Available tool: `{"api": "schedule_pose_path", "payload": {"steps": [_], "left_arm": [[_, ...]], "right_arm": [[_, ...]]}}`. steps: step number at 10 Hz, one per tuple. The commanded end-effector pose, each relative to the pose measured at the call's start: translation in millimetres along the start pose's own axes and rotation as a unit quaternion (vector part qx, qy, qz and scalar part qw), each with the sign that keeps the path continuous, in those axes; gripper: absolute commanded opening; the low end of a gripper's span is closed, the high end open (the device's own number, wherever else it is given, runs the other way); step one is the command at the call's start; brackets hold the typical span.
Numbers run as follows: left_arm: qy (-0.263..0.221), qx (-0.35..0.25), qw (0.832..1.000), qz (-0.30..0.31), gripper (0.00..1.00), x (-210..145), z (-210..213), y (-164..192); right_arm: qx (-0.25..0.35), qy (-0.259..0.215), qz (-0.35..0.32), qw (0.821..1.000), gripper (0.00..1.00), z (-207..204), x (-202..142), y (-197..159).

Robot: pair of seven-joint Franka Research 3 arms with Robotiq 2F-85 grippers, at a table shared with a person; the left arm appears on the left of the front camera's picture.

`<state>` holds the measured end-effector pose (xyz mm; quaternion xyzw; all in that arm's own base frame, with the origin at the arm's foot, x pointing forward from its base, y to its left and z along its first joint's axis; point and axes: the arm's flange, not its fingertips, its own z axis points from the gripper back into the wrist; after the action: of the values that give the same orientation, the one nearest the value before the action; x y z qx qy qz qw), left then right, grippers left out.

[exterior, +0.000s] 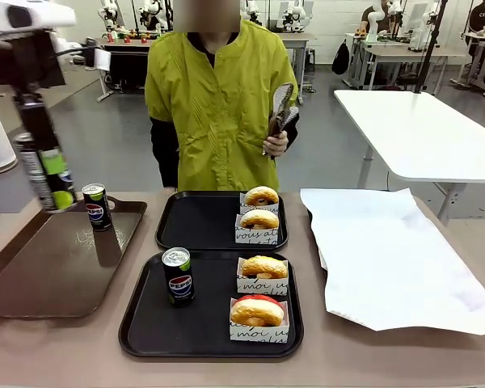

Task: Set up donuts and drinks on trays.
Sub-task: Pick up one Pepsi coke from the Handle tray and place it on the Flat Tray without a Pepsi coke.

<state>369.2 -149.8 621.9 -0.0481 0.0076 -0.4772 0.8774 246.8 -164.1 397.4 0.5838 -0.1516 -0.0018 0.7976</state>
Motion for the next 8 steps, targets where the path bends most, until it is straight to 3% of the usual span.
{"api": "schedule_pose_path", "payload": {"steps": [1, 3, 5, 8], "left_arm": [[-0.032, 0.022, 0.998, 0.046, 0.58, 61.0, -5.2, 23.1], [-0.017, 0.042, 0.997, 0.059, 0.58, 122.5, -26.6, 48.5], [0.030, 0.056, 0.995, 0.078, 0.58, 171.6, -56.0, 78.0], [0.058, 0.074, 0.992, 0.085, 0.58, 217.5, -97.1, 104.6]], "right_arm": [[0.011, -0.010, 0.009, 1.000, 1.00, -0.9, 2.9, 0.2], [0.011, -0.010, 0.009, 1.000, 1.00, -0.9, 2.9, 0.2], [0.011, -0.010, 0.009, 1.000, 1.00, -0.9, 2.9, 0.2], [0.011, -0.010, 0.009, 1.000, 1.00, -0.9, 2.9, 0.2]]}}
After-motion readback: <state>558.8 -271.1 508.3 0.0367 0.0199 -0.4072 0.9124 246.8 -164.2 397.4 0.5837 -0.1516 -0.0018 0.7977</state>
